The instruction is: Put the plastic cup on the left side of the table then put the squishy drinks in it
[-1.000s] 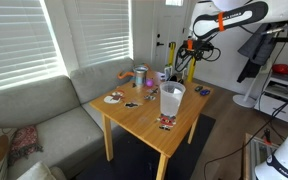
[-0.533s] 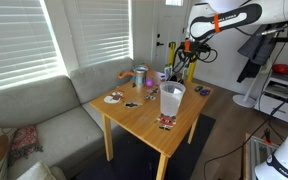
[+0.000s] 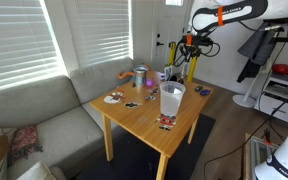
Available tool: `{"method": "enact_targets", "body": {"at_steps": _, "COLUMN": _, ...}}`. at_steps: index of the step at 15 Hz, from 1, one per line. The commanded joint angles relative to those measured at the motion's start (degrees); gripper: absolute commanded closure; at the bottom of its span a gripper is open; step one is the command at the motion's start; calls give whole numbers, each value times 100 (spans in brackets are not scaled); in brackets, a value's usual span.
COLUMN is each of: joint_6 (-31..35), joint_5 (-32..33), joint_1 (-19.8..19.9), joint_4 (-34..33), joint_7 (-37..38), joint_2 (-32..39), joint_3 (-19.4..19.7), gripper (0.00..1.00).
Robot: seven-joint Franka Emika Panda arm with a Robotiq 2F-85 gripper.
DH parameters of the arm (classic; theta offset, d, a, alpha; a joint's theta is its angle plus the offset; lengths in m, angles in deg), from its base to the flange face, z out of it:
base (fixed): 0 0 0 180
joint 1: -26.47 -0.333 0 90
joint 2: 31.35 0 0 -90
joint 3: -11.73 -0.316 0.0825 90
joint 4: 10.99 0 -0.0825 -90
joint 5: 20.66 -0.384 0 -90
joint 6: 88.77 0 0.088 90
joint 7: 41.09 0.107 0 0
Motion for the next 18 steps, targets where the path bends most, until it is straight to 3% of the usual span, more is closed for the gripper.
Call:
{"method": "enact_targets", "body": {"at_steps": 1, "joint_6": -346, "joint_5": 112, "joint_1": -211, "joint_4": -115, "joint_7": -263, "joint_2": -510, "joint_3": -17, "gripper": 96}}
{"method": "enact_targets", "body": {"at_steps": 6, "joint_6": -299, "joint_5": 61, "joint_1": -578, "joint_4": -127, "joint_7": -1051, "joint_2": -1290, "joint_3": -400, "gripper": 96}}
{"method": "enact_targets", "body": {"at_steps": 9, "joint_6": -339, "joint_5": -371, "joint_1": -857, "joint_4": -120, "joint_7": -1478, "joint_2": -1607, "joint_3": -663, "gripper": 96}}
{"method": "enact_targets", "body": {"at_steps": 13, "joint_6": -905, "joint_5": -1069, "joint_1": -1214, "joint_4": -160, "joint_7": -1991, "joint_2": -1694, "joint_3": -950, "gripper": 96}}
{"method": "enact_targets", "body": {"at_steps": 18, "joint_6": -1548, "joint_5": -1433, "joint_1": -1458, "joint_4": -178, "joint_7": -2505, "joint_2": -1545, "joint_3": -1220, "gripper": 96}}
